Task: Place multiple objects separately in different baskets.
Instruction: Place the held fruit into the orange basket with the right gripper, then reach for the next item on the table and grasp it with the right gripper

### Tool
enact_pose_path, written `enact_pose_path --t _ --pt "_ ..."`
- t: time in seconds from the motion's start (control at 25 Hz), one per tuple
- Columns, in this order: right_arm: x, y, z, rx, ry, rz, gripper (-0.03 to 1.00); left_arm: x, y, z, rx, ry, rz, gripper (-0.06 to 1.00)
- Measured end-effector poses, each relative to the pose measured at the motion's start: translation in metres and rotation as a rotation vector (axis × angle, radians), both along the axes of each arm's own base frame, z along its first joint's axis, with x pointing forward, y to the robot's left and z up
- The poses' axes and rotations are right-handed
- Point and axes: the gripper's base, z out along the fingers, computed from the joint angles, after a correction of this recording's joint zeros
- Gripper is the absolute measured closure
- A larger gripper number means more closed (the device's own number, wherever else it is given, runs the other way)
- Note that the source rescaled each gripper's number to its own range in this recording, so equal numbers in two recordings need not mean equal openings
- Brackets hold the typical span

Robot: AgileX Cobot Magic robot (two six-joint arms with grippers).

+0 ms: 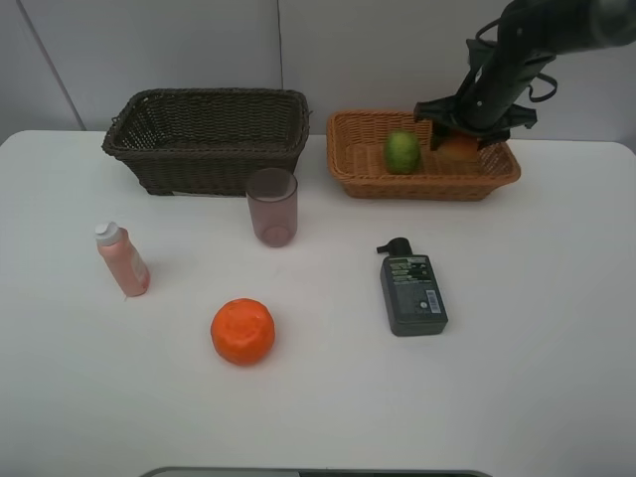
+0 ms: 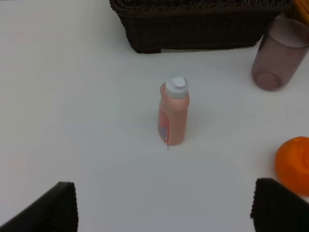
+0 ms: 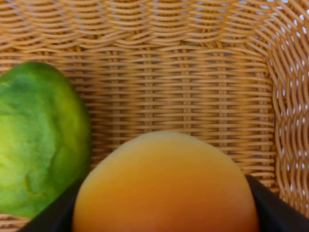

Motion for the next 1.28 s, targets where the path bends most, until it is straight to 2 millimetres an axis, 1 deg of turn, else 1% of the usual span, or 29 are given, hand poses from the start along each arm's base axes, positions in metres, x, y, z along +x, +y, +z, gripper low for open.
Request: enact_pose_path --t 0.2,0.24,0.28,0.32,0.4,0.44,0.52,0.64,0.76,0.92,1.0,1.08,1.16,1.28 --pt "0.002 0.000 -0.009 -0.010 0.008 0.007 0.88 0.000 0.000 0.000 0.000 0.000 0.000 0.03" --pt "0.002 0.000 -0.010 -0.011 0.009 0.008 0.80 0.000 0.000 0.000 0.000 0.000 0.000 0.03" --pt "0.002 0.000 -0.010 -0.013 0.008 0.009 0.67 0.000 0.000 0.000 0.000 0.000 0.000 0.03" --pt "0.003 0.000 -0.010 -0.019 0.005 0.013 0.50 0.000 0.000 0.000 0.000 0.000 0.000 0.03" --pt "0.003 -0.001 -0.010 -0.031 0.002 0.019 0.22 0.000 0.000 0.000 0.000 0.000 0.000 0.03" --pt "0.003 -0.001 -0.010 -0.033 0.004 0.020 0.12 0.000 0.000 0.000 0.000 0.000 0.000 0.03" --pt "0.002 -0.001 -0.010 -0.035 0.007 0.019 0.03 0.000 0.000 0.000 0.000 0.000 0.000 0.03" --pt "0.001 -0.002 -0.010 -0.039 0.020 0.017 -0.02 0.000 0.000 0.000 0.000 0.000 0.000 0.03" --pt "-0.002 -0.001 -0.006 -0.048 0.043 0.015 -0.03 0.000 0.000 0.000 0.000 0.000 0.000 0.03" --pt "-0.015 0.008 0.018 -0.064 0.065 0.026 -0.03 0.000 0.000 0.000 0.000 0.000 0.000 0.03" --pt "-0.024 0.014 0.032 -0.075 0.084 0.034 -0.03 0.000 0.000 0.000 0.000 0.000 0.000 0.03" --pt "-0.036 0.022 0.041 -0.079 0.113 0.045 -0.03 0.000 0.000 0.000 0.000 0.000 0.000 0.03" --pt "-0.050 0.028 0.043 -0.070 0.144 0.054 -0.03 0.000 0.000 0.000 0.000 0.000 0.000 0.03" --pt "-0.074 0.037 0.040 -0.038 0.199 0.048 -0.03 0.000 0.000 0.000 0.000 0.000 0.000 0.03"
